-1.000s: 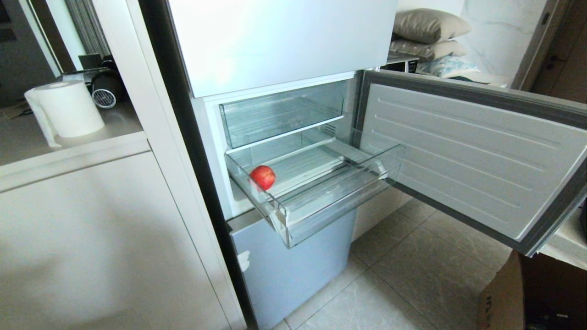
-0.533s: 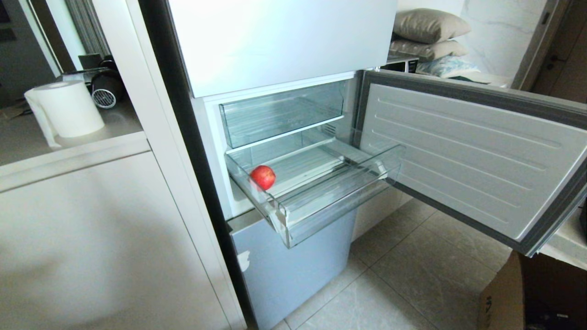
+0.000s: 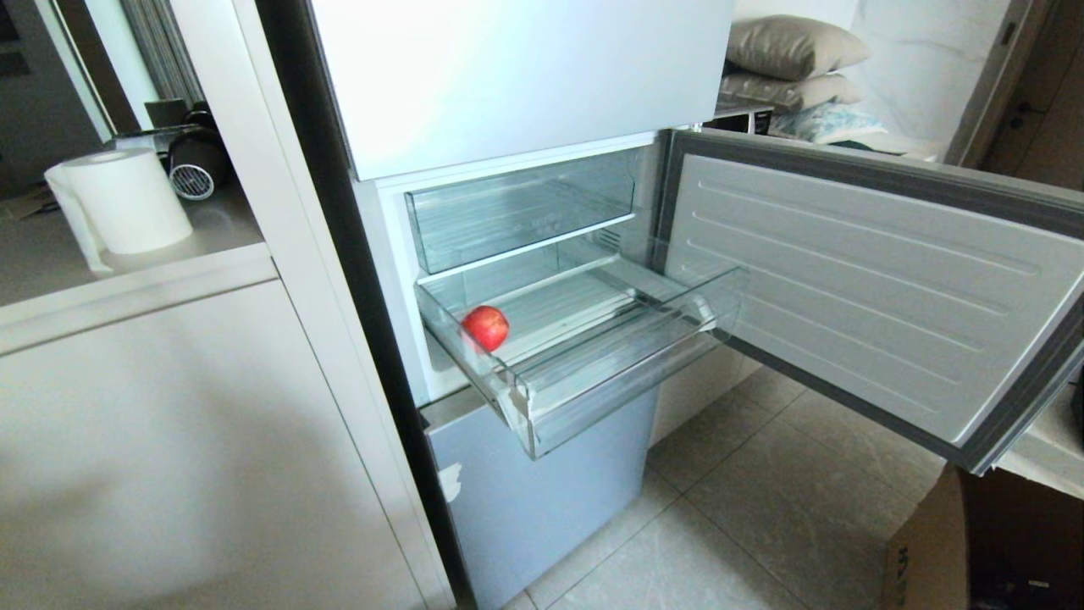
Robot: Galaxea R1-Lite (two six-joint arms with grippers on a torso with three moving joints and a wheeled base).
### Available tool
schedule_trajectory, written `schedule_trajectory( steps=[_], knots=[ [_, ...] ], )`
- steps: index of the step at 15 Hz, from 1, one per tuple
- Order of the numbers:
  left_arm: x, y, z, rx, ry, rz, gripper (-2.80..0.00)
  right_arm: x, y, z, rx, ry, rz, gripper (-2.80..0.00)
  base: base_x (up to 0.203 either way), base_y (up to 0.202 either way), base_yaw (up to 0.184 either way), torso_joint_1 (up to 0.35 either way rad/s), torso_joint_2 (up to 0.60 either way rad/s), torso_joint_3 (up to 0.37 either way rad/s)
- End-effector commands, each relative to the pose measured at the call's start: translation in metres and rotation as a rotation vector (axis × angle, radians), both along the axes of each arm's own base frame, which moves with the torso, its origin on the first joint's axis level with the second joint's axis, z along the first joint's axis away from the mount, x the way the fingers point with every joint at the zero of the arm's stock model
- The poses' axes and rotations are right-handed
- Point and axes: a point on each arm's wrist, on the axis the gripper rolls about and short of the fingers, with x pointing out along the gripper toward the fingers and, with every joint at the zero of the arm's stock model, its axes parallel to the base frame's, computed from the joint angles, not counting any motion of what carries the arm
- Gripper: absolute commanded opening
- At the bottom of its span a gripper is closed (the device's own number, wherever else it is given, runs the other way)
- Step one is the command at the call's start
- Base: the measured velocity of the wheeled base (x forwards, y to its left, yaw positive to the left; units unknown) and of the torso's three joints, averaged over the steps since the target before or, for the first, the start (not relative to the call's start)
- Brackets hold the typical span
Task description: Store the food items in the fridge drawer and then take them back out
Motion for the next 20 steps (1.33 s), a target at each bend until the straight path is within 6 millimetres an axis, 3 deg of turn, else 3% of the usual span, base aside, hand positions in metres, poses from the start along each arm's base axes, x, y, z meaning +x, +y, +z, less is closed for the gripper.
schedule_trajectory(
  steps=[1,11,12,13,18,20],
  knots=[
    [0.000,0.000,0.000,0.001,0.001,0.000,-2.80,0.003,-0.001,-0.006,-0.010,-0.005,0.004,0.00,0.000,0.000,0.000,0.000,0.00,0.000],
    [0.000,0.000,0.000,0.001,0.001,0.000,-2.80,0.004,-0.003,-0.019,-0.012,-0.006,0.001,0.00,0.000,0.000,0.000,0.000,0.00,0.000],
    [0.000,0.000,0.000,0.001,0.001,0.000,-2.80,0.004,-0.003,-0.019,-0.012,-0.006,0.001,-2.04,0.000,0.000,0.000,0.000,0.00,0.000],
    [0.000,0.000,0.000,0.001,0.001,0.000,-2.80,0.004,-0.003,-0.018,-0.013,-0.007,-0.001,-2.80,0.000,0.000,0.000,0.000,0.00,0.000],
    [0.000,0.000,0.000,0.001,0.001,0.001,-2.80,-0.001,0.003,-0.011,-0.001,-0.005,-0.004,-2.80,0.000,0.000,0.000,0.000,0.00,0.000],
    [0.000,0.000,0.000,-0.001,0.001,0.000,-2.80,-0.012,0.011,0.007,-0.006,-0.017,-0.020,-2.80,0.000,0.000,0.000,0.000,0.00,0.000]
  ],
)
